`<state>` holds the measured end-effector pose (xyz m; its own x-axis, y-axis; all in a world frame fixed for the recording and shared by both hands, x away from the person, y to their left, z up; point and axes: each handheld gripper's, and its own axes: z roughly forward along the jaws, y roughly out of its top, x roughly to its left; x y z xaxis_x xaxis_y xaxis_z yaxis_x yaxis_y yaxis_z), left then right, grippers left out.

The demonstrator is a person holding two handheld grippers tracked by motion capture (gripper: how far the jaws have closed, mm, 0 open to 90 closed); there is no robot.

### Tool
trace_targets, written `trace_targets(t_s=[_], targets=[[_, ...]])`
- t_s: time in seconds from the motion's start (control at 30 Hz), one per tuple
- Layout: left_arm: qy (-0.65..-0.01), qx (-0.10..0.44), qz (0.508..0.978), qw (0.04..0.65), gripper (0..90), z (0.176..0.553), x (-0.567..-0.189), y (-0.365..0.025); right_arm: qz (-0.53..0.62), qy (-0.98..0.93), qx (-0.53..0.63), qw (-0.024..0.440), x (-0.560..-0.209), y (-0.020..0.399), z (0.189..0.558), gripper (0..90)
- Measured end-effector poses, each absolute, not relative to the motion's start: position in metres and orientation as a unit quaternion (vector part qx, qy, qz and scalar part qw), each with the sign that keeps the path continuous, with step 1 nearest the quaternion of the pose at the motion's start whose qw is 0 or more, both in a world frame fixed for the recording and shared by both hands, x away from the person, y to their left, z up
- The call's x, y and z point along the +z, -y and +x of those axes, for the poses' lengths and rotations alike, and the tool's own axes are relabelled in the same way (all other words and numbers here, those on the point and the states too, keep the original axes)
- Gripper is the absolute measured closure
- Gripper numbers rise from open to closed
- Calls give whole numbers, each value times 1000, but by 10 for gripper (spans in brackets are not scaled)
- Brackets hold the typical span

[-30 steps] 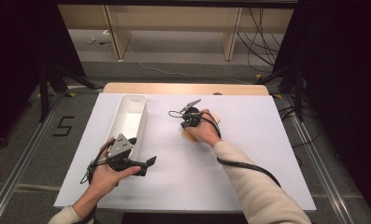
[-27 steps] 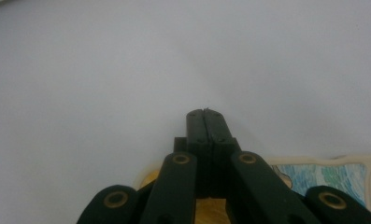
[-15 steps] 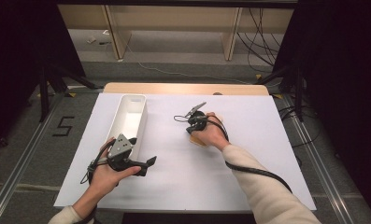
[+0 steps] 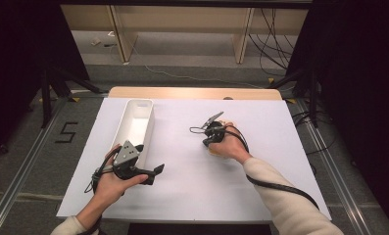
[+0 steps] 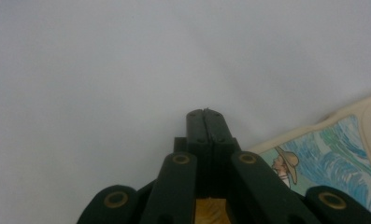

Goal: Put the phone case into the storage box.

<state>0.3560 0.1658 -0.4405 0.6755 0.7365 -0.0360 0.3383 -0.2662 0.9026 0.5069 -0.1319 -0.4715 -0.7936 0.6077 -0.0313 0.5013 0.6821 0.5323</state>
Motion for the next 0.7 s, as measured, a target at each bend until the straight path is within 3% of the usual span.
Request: trace_targets(t_s=[0.7], targets=[[-349, 201, 771, 494, 3, 356, -441, -165, 328, -908, 243, 88, -468, 178, 481, 900]])
